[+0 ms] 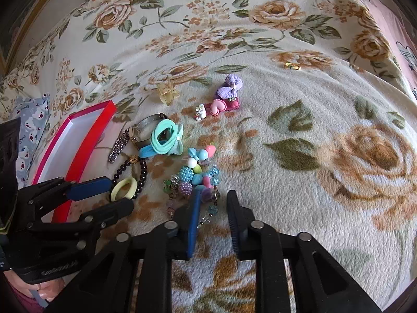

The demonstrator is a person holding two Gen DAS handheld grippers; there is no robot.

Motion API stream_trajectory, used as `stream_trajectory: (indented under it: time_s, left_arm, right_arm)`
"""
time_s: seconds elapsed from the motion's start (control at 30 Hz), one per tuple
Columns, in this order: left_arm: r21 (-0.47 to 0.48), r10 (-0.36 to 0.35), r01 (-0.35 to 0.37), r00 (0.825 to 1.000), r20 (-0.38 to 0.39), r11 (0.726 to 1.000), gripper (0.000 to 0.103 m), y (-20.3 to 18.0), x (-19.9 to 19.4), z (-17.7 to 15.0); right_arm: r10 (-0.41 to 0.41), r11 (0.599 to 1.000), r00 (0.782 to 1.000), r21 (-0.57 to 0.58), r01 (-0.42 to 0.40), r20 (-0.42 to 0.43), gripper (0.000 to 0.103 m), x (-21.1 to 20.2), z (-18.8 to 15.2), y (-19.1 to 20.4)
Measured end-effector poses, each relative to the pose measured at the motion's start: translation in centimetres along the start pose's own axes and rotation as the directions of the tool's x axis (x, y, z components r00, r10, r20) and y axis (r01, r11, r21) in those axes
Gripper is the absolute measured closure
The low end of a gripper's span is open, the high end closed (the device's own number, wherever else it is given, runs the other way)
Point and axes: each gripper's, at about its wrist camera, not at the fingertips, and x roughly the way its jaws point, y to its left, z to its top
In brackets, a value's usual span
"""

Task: Organize jewelry
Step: 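Grasp the yellow hair tie with the left tool while the right tool grasps the pastel beaded bracelet, then lift the hair tie and bracelet and carry both toward the red box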

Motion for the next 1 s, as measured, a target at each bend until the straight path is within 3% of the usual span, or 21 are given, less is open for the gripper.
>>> stream_trajectory:
  time_s: [0.03, 0.23, 0.57, 1.0]
  left_arm:
    - [-0.002, -0.017, 0.017, 1.000, -0.006, 1.000, 0.085, 0.0, 0.2, 0.1]
    - [-0.040, -0.067, 0.067, 0.998, 0.008, 0.997, 0.098, 0.9, -0.2, -0.2]
    - [-0.106, -0.087, 0.096, 0.992, 0.092, 0.990, 0.100, 2.8, -5.1, -1.1]
    - [-0.210, -0.027, 0.064, 0.984, 0.176, 0.976, 0.100, 6.8, -11.5, -3.7]
  right_arm:
    - [0.000, 1.000, 1.000, 0.001, 0.000, -0.001, 0.094, 0.0, 0.0, -0.1]
    - [0.009, 1.000, 1.000, 0.004, -0.010, 0.029, 0.095, -0.7, 0.2, 0.0]
    - [0.047, 0.999, 0.992, -0.015, -0.045, 0.121, 0.096, -3.9, 1.7, 1.4]
    - [0.111, 0.991, 0.975, -0.091, -0.095, 0.195, 0.096, -6.6, 3.0, 5.8]
